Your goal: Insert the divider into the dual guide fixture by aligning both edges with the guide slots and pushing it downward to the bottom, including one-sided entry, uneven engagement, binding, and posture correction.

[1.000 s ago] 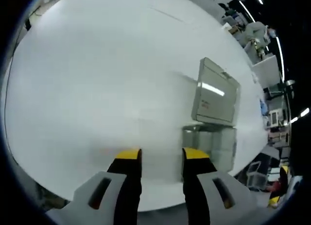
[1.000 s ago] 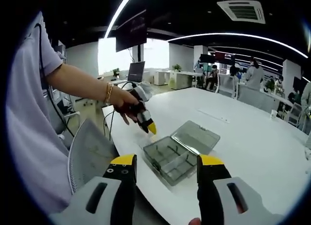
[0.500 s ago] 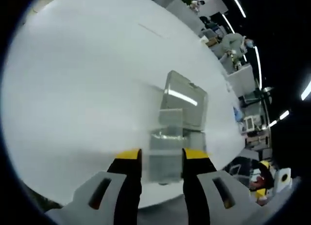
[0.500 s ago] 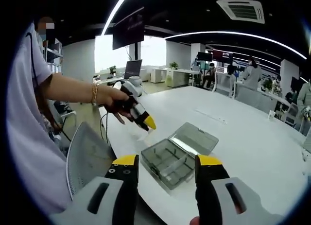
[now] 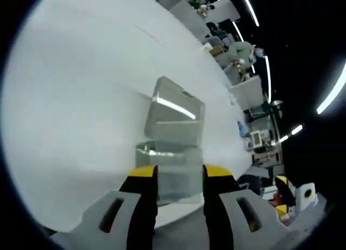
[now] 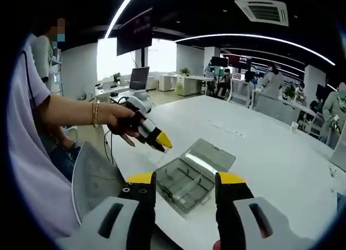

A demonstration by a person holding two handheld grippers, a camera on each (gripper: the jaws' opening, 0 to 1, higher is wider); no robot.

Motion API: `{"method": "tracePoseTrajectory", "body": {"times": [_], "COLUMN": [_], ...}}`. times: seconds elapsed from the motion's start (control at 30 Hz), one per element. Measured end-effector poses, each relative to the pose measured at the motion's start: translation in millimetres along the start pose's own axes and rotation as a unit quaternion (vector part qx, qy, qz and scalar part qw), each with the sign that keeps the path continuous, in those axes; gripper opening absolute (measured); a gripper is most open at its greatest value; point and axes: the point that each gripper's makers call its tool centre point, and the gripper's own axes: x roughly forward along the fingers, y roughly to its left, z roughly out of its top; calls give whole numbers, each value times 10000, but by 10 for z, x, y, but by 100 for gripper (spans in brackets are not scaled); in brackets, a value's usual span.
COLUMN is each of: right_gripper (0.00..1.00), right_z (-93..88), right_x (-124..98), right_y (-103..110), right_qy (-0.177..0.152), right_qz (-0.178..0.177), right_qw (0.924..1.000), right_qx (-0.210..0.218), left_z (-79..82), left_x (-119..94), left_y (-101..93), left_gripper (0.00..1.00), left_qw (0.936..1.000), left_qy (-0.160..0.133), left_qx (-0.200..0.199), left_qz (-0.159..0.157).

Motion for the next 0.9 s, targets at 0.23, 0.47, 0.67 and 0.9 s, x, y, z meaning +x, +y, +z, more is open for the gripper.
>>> {"method": "tracePoseTrajectory", "body": {"times": [0.23, 0.47, 0.67, 0.9], "right_gripper": [39, 38, 35, 31], "right_z": [29, 48, 17, 10], "right_x": [144, 289, 364, 413], "right_y": [-4, -9, 3, 42], "right_qy": [88, 136, 218, 264], "right_qz": [-64, -128, -176, -194], "right_qw": [9999, 9994, 9988, 9982], "right_qx": [101, 286, 399, 498], "left_z": [-39, -25, -34, -109], "left_x": [91, 113, 119, 146], "left_y": [-210, -324, -424, -579], "left_gripper": [30, 30, 30, 30], "left_qw": [9988, 9971, 9954, 9922], "left_qy": [56, 45, 3, 17], "left_qx": [-18, -31, 8, -114], "left_qz": [-482, -756, -958, -1243]}}
